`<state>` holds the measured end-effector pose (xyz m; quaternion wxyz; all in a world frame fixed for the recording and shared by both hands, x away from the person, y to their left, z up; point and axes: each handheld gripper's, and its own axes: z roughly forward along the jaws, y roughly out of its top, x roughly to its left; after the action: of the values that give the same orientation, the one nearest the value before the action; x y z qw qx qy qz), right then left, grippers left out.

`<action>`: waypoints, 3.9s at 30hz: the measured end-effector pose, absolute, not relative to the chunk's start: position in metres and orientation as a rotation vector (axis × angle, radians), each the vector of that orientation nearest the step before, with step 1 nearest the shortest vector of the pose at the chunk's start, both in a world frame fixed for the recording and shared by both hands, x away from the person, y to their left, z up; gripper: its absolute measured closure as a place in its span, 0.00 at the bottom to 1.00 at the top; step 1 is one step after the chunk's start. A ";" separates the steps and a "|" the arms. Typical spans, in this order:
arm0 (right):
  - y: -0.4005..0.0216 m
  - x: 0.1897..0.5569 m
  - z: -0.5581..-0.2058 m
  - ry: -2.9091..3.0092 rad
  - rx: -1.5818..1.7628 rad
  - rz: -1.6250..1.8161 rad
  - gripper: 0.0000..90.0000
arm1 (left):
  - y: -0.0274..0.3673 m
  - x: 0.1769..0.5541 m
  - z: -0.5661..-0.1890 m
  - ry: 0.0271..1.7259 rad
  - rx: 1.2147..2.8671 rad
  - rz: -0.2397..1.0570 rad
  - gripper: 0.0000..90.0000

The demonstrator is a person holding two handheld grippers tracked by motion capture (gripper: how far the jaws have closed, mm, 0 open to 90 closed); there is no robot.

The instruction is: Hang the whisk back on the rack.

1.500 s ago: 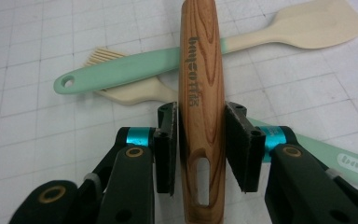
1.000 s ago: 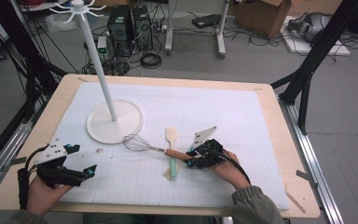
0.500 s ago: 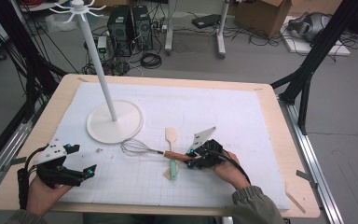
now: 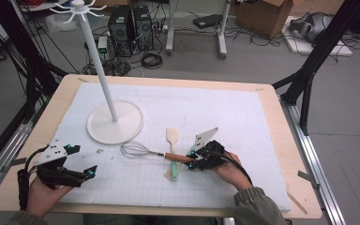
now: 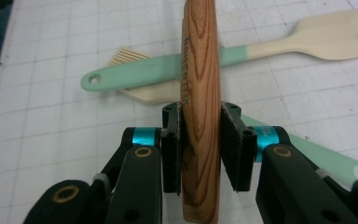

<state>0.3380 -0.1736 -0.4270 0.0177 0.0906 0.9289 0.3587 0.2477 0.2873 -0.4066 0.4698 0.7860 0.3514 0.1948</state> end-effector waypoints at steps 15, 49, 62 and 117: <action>-0.174 0.337 -0.426 2.892 0.277 1.130 0.80 | 0.288 0.248 -0.406 0.859 1.926 0.478 0.02; -0.176 0.336 -0.418 2.838 0.275 1.261 0.80 | 0.287 0.247 -0.405 0.837 1.918 0.481 0.02; -0.159 0.330 -0.414 2.852 0.222 1.278 0.80 | 0.283 0.245 -0.401 0.814 1.912 0.480 0.02; -0.137 0.327 -0.397 2.887 0.077 1.211 0.80 | 0.145 0.296 -0.377 0.276 2.195 0.139 0.42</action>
<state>0.3266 -0.1369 -0.3967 0.0049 0.0246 0.9219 0.3866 0.2956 0.1449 -0.3773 0.4462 0.8862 0.1115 0.0561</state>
